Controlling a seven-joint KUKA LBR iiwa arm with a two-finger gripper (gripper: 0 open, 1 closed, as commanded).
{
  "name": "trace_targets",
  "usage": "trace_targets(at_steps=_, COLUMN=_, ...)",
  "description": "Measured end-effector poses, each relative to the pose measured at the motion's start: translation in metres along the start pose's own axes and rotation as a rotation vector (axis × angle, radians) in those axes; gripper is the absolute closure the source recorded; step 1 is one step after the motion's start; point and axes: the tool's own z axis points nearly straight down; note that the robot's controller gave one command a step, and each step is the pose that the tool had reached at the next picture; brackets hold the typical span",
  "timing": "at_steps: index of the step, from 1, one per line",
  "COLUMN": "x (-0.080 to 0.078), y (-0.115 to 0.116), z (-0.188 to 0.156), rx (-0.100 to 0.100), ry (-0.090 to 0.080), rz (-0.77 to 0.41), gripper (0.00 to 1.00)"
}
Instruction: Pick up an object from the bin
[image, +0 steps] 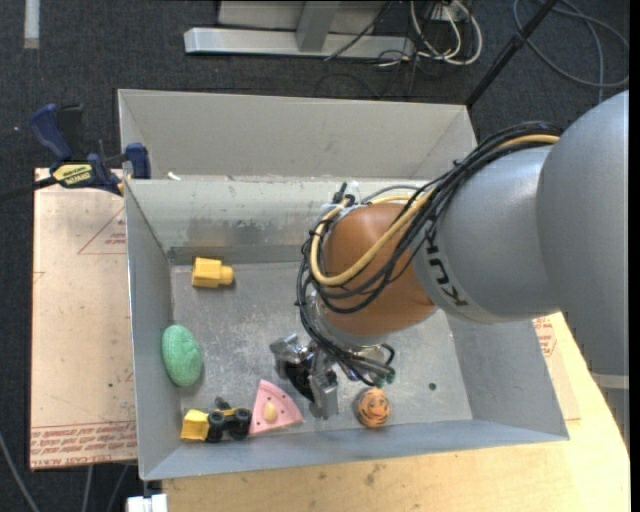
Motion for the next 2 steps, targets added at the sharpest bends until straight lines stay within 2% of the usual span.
trace_targets(at_steps=1, x=-0.027, y=0.013, z=0.026, rx=0.000, ry=-0.001, rz=-0.124, gripper=1.00)
trace_targets(at_steps=2, x=-0.018, y=-0.001, z=0.017, rx=-0.003, ry=0.001, rz=-0.164, gripper=1.00)
